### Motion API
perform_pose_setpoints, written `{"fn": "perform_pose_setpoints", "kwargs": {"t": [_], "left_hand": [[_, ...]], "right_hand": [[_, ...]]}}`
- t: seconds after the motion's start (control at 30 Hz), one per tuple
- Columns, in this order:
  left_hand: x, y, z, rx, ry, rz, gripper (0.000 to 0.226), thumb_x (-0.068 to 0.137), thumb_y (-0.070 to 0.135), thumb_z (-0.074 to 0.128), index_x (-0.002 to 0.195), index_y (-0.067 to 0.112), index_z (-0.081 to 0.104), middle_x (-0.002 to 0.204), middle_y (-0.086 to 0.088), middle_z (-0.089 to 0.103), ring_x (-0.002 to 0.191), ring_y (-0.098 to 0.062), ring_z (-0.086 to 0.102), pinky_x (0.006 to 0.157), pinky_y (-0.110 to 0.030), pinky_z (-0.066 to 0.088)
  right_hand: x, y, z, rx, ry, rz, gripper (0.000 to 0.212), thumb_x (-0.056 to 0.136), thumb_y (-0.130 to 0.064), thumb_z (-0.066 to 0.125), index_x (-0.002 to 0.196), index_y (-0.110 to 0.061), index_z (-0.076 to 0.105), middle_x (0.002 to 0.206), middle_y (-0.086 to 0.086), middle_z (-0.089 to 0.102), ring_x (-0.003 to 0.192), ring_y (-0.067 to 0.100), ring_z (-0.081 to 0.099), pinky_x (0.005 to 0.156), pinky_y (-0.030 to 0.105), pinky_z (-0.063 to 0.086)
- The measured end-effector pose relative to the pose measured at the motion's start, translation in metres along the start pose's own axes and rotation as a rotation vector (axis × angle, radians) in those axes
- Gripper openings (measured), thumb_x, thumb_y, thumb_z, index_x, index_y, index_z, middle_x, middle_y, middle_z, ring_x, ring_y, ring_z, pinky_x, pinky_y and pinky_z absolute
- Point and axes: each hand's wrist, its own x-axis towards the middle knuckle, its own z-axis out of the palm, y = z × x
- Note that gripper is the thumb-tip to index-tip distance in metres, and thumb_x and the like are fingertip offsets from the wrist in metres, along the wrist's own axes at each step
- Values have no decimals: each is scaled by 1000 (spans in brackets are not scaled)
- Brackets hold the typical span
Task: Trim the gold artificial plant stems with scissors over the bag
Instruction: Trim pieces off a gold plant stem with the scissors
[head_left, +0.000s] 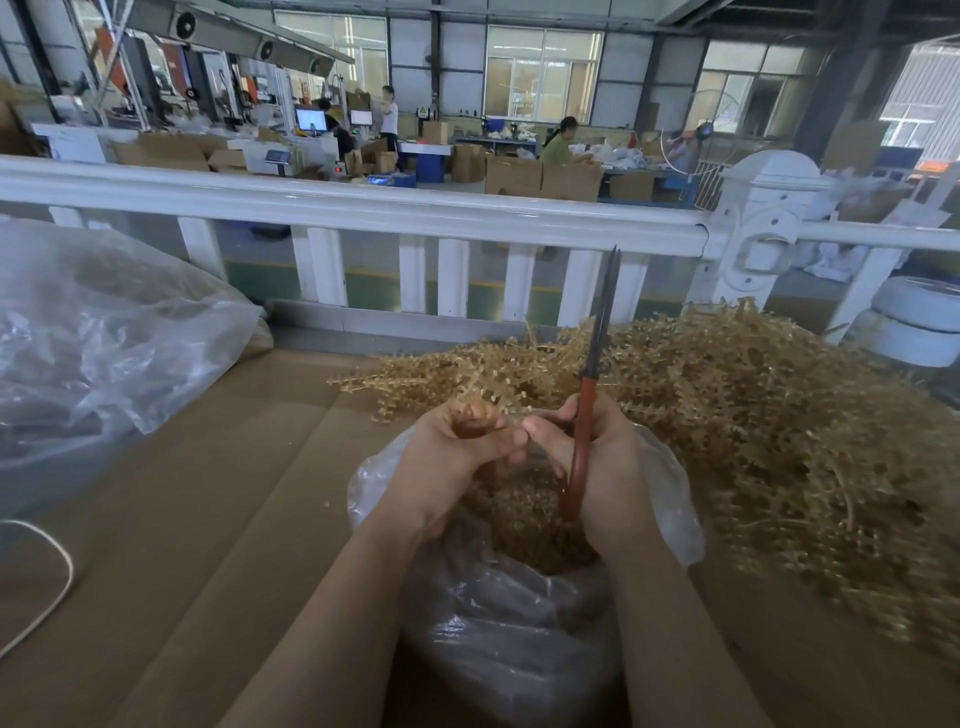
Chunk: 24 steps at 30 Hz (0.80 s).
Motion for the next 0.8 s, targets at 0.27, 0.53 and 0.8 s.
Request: {"fn": "perform_pose_setpoints", "kwargs": {"t": [0.27, 0.53, 0.8], "left_hand": [[2, -2, -6, -173, 143, -30, 11, 68, 11, 81, 77, 10, 76, 71, -10, 71, 70, -22, 69, 67, -32, 56], [4, 3, -12, -311, 246, -43, 12, 71, 6, 76, 69, 18, 75, 63, -3, 65, 60, -15, 59, 65, -29, 49], [6, 3, -16, -389, 266, -56, 15, 69, 9, 76, 80, 15, 68, 68, 0, 68, 64, -10, 64, 64, -21, 51]], "right_hand": [[-1, -4, -3, -350, 83, -58, 43, 69, -62, 79, 87, -32, 55, 74, -20, 64, 71, 6, 63, 68, 32, 51], [-7, -9, -11, -860, -4, -113, 72, 61, -88, 57, 98, -26, 54, 87, -14, 64, 82, -1, 60, 63, 20, 45], [-10, -8, -10, -986, -79, -192, 53, 70, -74, 70, 97, -32, 51, 86, -19, 60, 80, -9, 55, 57, 12, 34]]}}
